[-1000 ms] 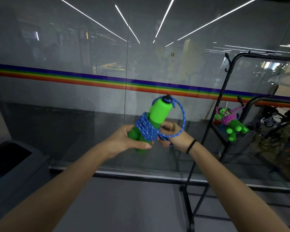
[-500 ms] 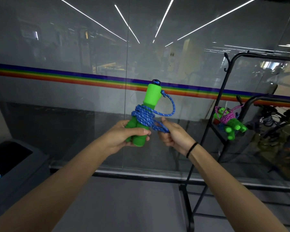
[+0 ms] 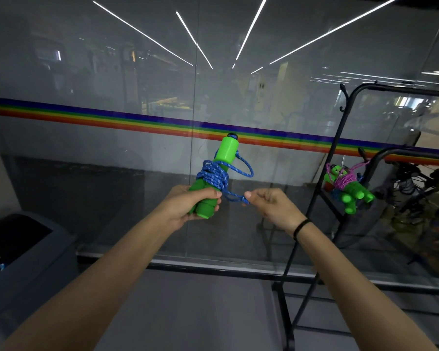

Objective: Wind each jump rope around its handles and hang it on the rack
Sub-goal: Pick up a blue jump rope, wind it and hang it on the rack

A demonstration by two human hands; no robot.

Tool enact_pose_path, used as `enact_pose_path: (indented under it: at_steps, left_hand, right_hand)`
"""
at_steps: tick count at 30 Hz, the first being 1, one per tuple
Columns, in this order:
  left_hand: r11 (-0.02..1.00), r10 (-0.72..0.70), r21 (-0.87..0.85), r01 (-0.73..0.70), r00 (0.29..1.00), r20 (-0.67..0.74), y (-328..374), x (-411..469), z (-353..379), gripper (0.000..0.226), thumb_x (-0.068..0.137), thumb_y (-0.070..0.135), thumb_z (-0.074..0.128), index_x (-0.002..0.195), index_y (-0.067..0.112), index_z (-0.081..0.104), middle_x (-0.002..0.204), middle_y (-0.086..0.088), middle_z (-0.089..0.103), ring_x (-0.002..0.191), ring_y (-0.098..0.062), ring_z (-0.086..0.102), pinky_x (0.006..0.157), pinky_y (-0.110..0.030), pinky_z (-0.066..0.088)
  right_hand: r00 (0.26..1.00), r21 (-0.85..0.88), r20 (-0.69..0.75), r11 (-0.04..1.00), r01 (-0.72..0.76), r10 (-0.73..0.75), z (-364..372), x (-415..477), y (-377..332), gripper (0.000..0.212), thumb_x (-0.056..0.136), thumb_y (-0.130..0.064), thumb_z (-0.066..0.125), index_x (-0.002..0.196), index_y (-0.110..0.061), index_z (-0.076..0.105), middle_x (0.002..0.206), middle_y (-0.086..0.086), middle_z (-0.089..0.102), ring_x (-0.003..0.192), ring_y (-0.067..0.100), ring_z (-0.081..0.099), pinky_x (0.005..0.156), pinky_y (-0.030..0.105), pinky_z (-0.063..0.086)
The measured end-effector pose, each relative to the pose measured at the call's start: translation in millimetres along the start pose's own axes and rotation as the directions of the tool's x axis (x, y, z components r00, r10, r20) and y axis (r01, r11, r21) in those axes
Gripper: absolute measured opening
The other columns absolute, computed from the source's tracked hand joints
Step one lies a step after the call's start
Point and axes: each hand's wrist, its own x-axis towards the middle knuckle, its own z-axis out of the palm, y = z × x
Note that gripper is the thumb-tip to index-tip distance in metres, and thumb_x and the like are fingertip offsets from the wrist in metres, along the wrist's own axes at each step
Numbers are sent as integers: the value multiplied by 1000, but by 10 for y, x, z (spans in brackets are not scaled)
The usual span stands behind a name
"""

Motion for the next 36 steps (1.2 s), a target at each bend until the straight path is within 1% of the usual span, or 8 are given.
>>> enact_pose_path:
  at_steps: [4, 8, 10, 14, 21, 26, 29, 36]
  left_hand:
    - [1000, -11, -20, 11, 1000, 5, 3, -23, -21, 16, 73, 12, 73, 87, 7, 66, 70, -3, 73, 60, -13, 68, 56, -24, 56]
    - [1000, -9, 29, 7, 998, 58, 23, -72, 19, 16, 73, 13, 73, 88, 8, 67, 74, -4, 73, 64, -14, 69, 57, -24, 55]
    - [998, -4, 60, -2, 995, 100, 19, -105, 48, 15, 74, 15, 72, 87, 9, 68, 76, -3, 73, 66, -13, 69, 57, -23, 55]
    - [998, -21, 59, 12, 987, 159, -16, -151, 115, 13, 77, 16, 70, 88, 9, 68, 76, -4, 73, 66, -13, 68, 59, -22, 55]
    - [998, -36, 55, 27, 985, 167, -48, -173, 170, 14, 76, 15, 70, 88, 8, 68, 78, -6, 73, 66, -14, 68, 59, -23, 55]
    - [991, -38, 132, 19, 989, 141, -69, -190, 190, 16, 73, 9, 74, 88, 6, 69, 75, -7, 72, 64, -17, 68, 61, -24, 57]
    - [991, -59, 128, 41, 989, 135, -81, -178, 199, 13, 74, 9, 73, 87, 6, 69, 73, -6, 72, 62, -16, 68, 59, -23, 57]
    - [982, -165, -51, 180, 962, 217, -66, -156, 245, 4, 82, 11, 61, 82, 8, 63, 65, -2, 70, 55, -10, 65, 54, -20, 55]
  right_hand:
    - [1000, -39, 2, 999, 21, -21, -70, -133, -27, 33, 94, -27, 48, 78, -5, 66, 33, -22, 48, 41, -13, 48, 63, 12, 35]
    - [1000, 135, -18, 991, 11, -9, -73, -165, 49, 34, 93, -25, 49, 75, 0, 62, 35, -13, 46, 36, -3, 42, 48, 8, 35]
    - [999, 284, -47, 958, 27, -15, -49, -175, 129, 31, 92, -21, 50, 75, 2, 60, 51, -11, 57, 53, -1, 54, 66, 17, 51]
    - [1000, 735, 5, 678, -9, 8, 90, -196, 195, 26, 85, -21, 51, 75, 2, 56, 98, 5, 72, 96, 14, 67, 92, 39, 52]
    - [991, 921, 79, 373, -113, 105, 317, -228, 222, 23, 82, -31, 48, 65, -14, 45, 50, -1, 51, 44, 11, 49, 50, 23, 46]
    - [991, 777, 117, 615, -132, 65, 255, -295, 375, 43, 61, -50, 77, 78, -18, 53, 52, -7, 35, 45, 8, 33, 46, 17, 30]
    - [995, 604, 92, 791, -94, 48, 133, -344, 369, 32, 63, -28, 80, 83, -13, 61, 53, -6, 43, 47, 10, 35, 49, 18, 33]
    - [993, 484, -24, 871, -86, 112, -143, -358, 392, 17, 78, 5, 64, 80, -11, 58, 47, -11, 49, 37, 2, 35, 39, 11, 28]
